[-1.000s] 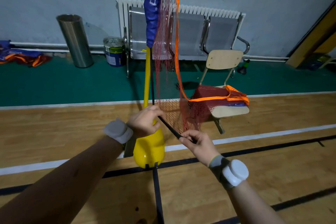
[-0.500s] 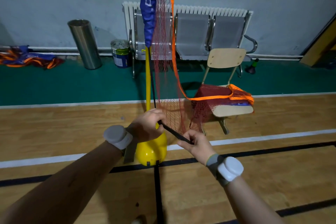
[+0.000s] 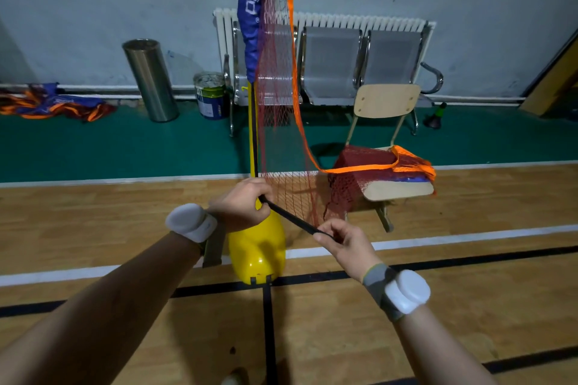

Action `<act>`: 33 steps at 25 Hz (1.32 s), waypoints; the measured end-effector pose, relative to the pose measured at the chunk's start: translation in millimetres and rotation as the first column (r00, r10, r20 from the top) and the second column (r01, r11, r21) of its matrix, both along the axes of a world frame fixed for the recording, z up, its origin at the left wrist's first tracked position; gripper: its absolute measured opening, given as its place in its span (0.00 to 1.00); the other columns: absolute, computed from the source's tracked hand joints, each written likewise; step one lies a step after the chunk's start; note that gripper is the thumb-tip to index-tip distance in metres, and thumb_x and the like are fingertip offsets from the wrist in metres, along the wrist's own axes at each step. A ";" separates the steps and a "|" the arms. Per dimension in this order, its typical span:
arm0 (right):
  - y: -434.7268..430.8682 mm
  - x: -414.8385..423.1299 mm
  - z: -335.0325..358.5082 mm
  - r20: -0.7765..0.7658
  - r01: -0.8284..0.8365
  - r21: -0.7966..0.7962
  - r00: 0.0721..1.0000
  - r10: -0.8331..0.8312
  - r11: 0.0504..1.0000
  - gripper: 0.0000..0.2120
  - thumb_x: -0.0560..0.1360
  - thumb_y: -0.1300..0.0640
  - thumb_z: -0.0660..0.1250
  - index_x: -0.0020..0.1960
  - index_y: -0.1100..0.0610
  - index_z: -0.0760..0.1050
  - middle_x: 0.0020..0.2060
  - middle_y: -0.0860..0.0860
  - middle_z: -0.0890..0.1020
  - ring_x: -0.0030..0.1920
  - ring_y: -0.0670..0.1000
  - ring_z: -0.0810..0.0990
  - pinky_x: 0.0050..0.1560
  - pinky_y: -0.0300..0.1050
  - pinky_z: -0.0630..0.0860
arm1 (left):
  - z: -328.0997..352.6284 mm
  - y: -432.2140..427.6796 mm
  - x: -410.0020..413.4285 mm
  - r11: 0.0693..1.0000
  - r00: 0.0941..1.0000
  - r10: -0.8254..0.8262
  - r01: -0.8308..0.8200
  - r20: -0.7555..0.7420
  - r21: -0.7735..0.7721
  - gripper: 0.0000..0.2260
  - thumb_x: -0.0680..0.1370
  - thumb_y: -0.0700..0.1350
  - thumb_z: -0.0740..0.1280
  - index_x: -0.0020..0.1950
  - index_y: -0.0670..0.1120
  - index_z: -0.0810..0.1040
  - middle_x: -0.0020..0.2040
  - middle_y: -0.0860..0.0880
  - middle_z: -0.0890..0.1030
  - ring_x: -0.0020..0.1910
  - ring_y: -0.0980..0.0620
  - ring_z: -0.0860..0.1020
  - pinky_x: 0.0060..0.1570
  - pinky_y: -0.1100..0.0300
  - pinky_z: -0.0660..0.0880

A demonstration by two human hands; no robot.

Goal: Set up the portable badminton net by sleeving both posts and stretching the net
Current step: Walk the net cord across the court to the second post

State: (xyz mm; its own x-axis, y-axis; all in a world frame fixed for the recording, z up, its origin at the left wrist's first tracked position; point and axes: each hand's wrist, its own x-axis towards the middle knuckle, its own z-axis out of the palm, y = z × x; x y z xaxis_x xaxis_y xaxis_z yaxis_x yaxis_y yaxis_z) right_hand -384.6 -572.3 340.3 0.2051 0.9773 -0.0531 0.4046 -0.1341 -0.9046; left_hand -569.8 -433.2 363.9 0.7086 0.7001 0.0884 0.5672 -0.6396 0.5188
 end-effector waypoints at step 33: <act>-33.3 -78.3 0.6 0.211 -0.006 0.097 0.977 -0.014 0.995 0.04 0.70 0.63 0.71 0.41 0.62 0.77 0.36 0.45 0.70 0.41 0.43 0.70 0.44 0.27 0.64 | 17.8 -60.0 -71.2 0.990 0.990 -0.124 0.128 -0.063 0.051 0.04 0.71 0.40 0.65 0.43 0.42 0.75 0.49 0.46 0.75 0.51 0.51 0.70 0.51 0.59 0.67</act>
